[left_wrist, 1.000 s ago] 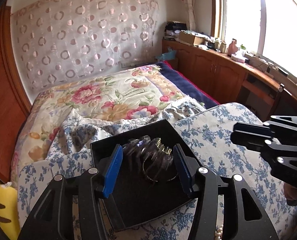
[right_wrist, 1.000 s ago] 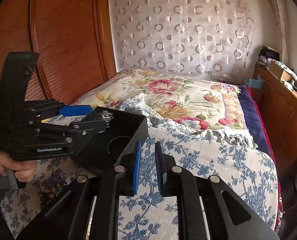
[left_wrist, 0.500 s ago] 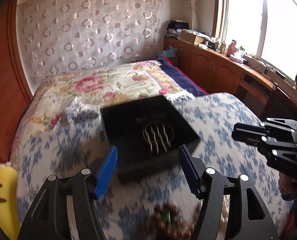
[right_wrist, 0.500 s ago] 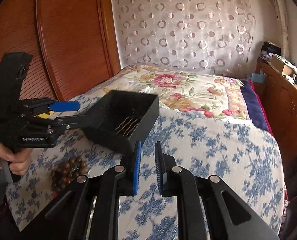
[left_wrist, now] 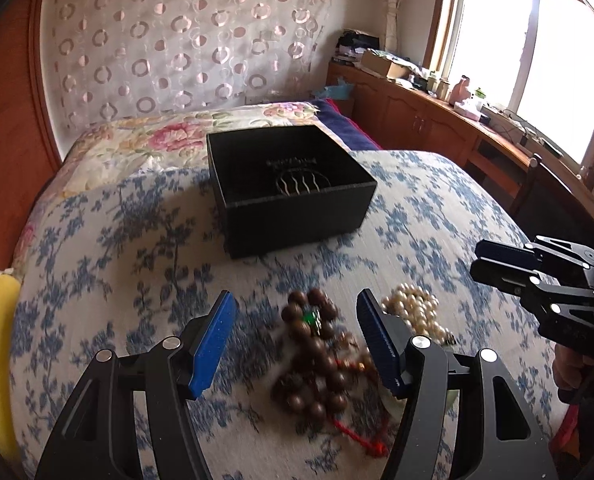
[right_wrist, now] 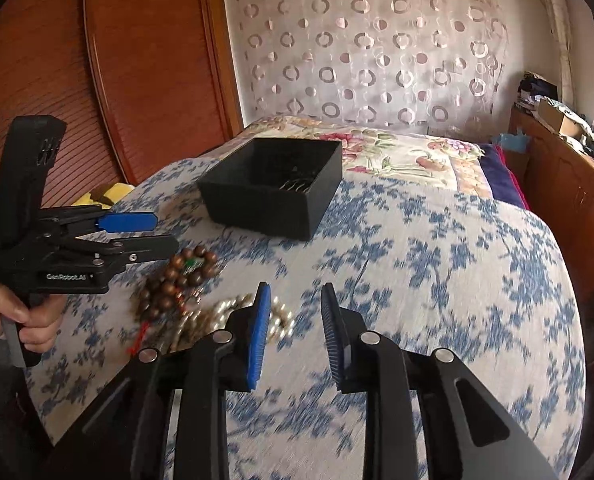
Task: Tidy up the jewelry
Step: 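Grasp the brown wooden bead bracelet with the left gripper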
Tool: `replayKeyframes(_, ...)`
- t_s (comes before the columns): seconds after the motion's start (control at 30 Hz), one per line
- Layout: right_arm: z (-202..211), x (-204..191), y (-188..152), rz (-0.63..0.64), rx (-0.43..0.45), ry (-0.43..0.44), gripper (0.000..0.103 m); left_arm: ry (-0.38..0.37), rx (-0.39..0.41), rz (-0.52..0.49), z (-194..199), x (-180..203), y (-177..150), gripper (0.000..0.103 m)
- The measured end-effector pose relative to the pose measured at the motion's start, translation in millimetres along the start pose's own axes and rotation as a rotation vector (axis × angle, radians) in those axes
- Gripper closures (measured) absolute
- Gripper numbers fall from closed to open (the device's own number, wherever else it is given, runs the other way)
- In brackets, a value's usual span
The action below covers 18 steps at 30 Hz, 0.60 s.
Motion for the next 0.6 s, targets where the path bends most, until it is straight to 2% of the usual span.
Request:
replayKeyframes(0.13, 8, -5, -11, -0.017, -0.004, 0.001, 0.075, -0.011, -0.024, 0.009, -2, 1, -9, 0.043)
replayKeyframes(0.3, 12, -12, -24, -0.020, -0.014, 0.004, 0.075, -0.032, -0.061, 0.045, -10, -1, -13, 0.055)
replayKeyframes(0.53, 23, -12, -25, -0.016, -0.002, 0.013, 0.075, -0.038, -0.094, 0.091, -18, -1, -13, 0.060)
replayKeyframes(0.6, 25, -12, -26, -0.011, 0.001, 0.014, 0.075, -0.039, -0.094, 0.102, -20, 0, -13, 0.067)
Point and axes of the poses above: each gripper's, at about its wrist camera, not at the fingertips, and z roughly against the way its jaws point, x to its right, y to its top, the point moved 2 cm from there along -z, roughly the way its jaws point, and after that the axes turned 6 degrees about z, right-handed, at the moved point
